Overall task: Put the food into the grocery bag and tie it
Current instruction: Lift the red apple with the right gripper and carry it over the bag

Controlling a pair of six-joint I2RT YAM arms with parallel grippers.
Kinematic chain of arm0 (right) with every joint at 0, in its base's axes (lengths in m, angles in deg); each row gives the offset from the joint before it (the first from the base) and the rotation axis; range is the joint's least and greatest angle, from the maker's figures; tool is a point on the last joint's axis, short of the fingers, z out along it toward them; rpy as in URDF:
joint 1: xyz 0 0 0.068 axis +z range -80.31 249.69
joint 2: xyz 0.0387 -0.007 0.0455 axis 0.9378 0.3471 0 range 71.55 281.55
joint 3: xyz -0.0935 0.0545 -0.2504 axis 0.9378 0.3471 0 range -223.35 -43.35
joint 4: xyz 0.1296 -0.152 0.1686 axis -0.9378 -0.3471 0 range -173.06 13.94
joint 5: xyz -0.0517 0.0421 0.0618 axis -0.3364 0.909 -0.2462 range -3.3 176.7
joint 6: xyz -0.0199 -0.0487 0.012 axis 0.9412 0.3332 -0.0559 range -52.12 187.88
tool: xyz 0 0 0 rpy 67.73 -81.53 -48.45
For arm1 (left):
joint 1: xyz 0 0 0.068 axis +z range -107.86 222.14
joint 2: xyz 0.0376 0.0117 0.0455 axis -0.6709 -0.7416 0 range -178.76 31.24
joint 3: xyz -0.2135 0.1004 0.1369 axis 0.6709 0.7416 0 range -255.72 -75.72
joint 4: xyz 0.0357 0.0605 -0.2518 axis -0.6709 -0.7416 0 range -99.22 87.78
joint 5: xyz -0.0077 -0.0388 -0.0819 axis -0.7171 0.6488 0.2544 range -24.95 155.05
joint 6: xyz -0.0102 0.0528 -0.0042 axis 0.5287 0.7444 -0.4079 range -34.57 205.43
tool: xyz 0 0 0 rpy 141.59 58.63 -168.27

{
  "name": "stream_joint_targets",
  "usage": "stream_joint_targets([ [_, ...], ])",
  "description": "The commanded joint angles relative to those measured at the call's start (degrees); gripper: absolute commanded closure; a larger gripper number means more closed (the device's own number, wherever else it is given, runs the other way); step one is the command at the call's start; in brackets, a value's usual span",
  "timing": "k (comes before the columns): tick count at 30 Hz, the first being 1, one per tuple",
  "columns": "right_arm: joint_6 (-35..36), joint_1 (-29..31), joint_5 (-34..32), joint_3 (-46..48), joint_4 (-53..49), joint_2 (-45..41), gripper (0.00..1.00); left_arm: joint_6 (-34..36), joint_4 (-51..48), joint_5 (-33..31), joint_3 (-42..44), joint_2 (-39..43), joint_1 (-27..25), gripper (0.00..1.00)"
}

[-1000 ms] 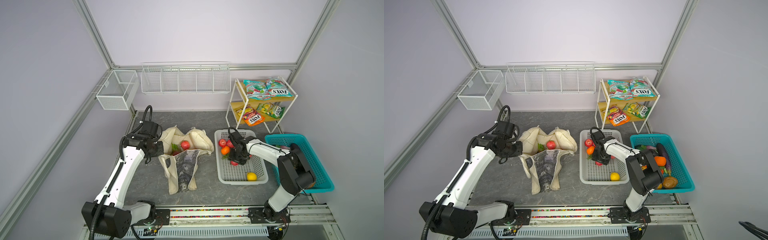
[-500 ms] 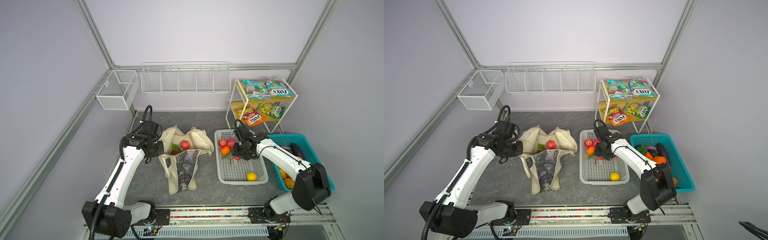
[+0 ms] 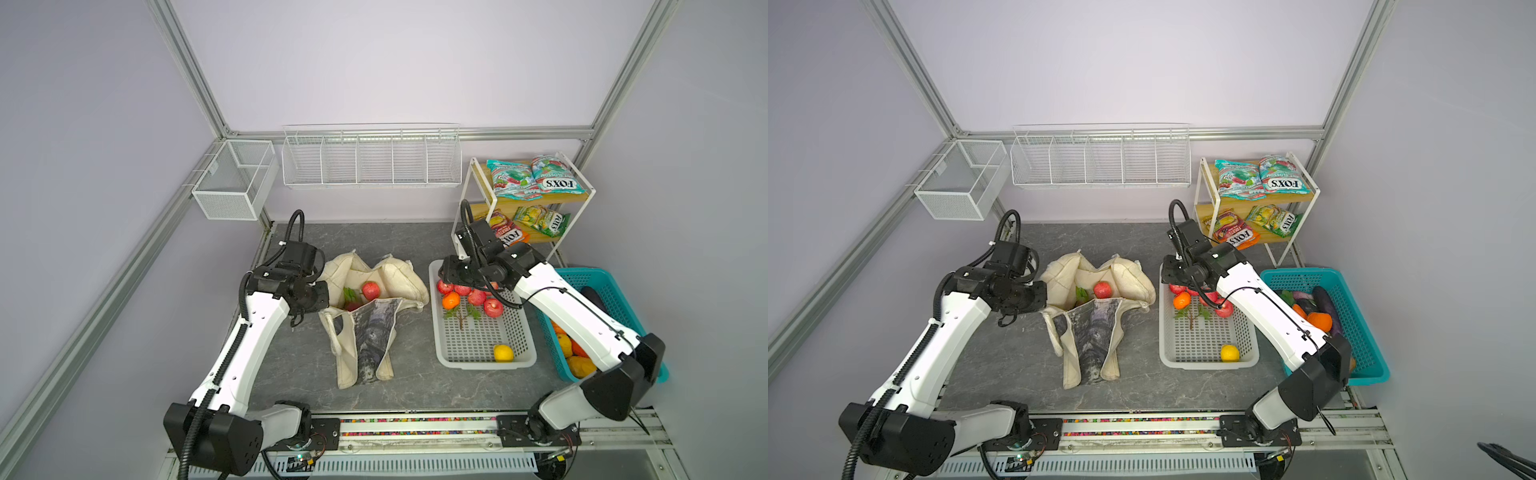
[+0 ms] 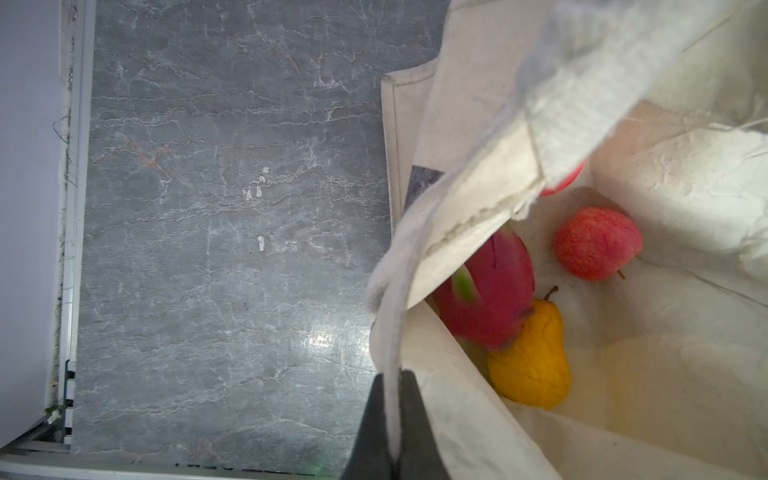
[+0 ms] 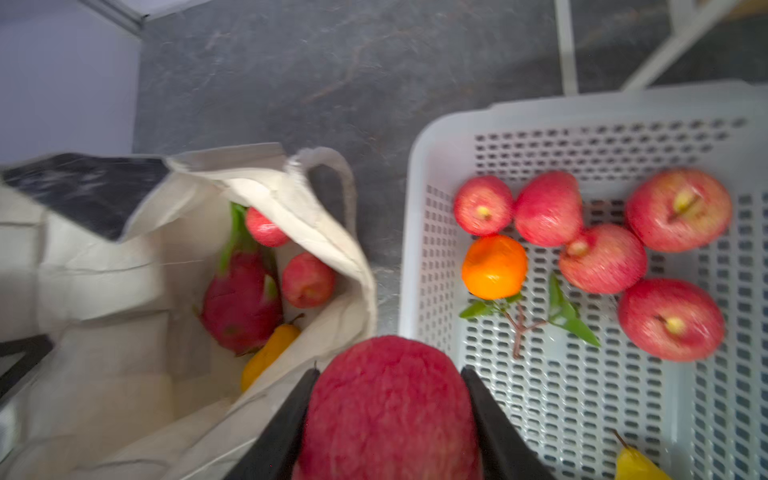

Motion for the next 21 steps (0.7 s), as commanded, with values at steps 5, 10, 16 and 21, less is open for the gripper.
stream_joint_targets([
  [5, 5.44, 6.6, 4.45, -14.51, -3.15, 12.54, 0.5, 0.53, -0.76, 0.82, -0.36, -0.11, 0.23, 1.0],
  [10, 6.92, 9.51, 6.28, -23.5, -3.26, 19.16, 0.5, 0.89, -1.12, 0.65, -0.94, -0.76, 0.23, 1.0],
  [16, 9.58, 12.03, 8.74, -37.83, -9.91, 28.98, 0.5, 0.45, -0.72, 1.83, -1.34, -1.36, 0.23, 1.0],
  [21, 12.09, 14.32, 9.98, -43.66, -12.28, 33.21, 0.5, 0.28, -0.7, 2.42, -1.74, -1.55, 0.23, 1.0],
])
